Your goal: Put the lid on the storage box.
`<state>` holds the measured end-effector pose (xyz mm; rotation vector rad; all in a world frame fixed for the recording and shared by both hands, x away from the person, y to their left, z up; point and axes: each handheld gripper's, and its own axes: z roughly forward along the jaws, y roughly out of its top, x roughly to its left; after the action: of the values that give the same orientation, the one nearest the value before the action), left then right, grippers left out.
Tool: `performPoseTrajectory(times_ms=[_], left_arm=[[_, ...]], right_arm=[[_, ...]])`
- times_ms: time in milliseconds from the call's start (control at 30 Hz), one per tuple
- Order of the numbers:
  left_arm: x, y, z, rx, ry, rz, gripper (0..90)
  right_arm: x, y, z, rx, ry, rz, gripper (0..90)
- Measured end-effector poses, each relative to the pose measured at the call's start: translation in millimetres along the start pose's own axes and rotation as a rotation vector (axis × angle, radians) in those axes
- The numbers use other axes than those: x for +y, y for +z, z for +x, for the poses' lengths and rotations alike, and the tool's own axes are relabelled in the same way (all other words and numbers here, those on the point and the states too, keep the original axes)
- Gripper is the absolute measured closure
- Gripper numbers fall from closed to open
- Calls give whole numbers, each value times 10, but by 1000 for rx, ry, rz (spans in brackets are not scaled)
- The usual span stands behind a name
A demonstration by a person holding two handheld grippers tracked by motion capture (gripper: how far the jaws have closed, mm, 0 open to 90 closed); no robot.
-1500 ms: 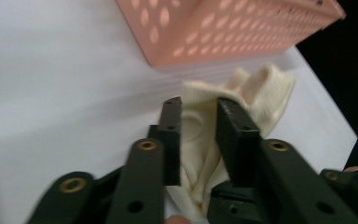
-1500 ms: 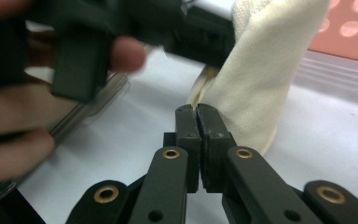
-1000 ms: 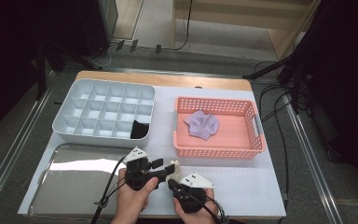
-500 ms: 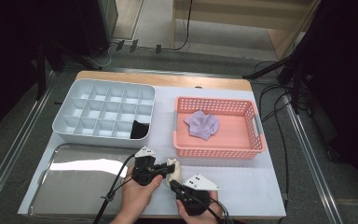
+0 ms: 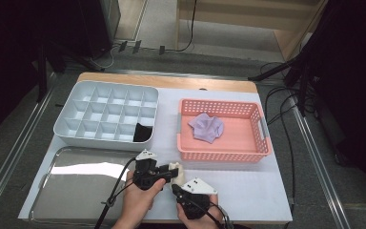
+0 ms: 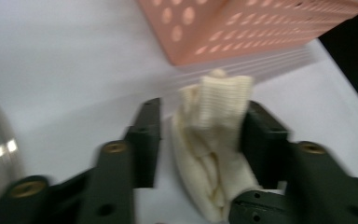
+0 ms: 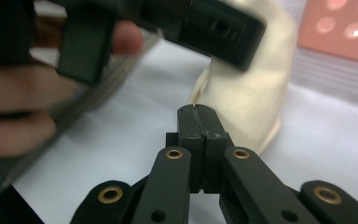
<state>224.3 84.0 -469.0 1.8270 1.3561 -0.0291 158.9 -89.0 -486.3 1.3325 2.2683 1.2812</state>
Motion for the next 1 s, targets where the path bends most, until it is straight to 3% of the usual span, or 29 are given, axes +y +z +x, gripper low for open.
performPoseTrajectory(times_ms=[100,167,433,533,733,1000], left_arm=[[-25,8,24,-19,-4,37,341],[-33,9,28,-24,-5,34,327],[-53,90,25,-138,-57,89,494],[-54,106,34,-152,-73,89,566],[-53,45,26,-159,-20,61,698],[23,-123,32,-137,25,8,705]], right_arm=[[-34,17,8,0,-10,10,900],[-33,7,-12,16,6,5,900],[-39,-31,-69,35,17,4,900],[-39,-30,-84,35,22,6,900],[-33,-82,-114,52,23,-8,900],[25,-241,-188,39,25,-73,891]])
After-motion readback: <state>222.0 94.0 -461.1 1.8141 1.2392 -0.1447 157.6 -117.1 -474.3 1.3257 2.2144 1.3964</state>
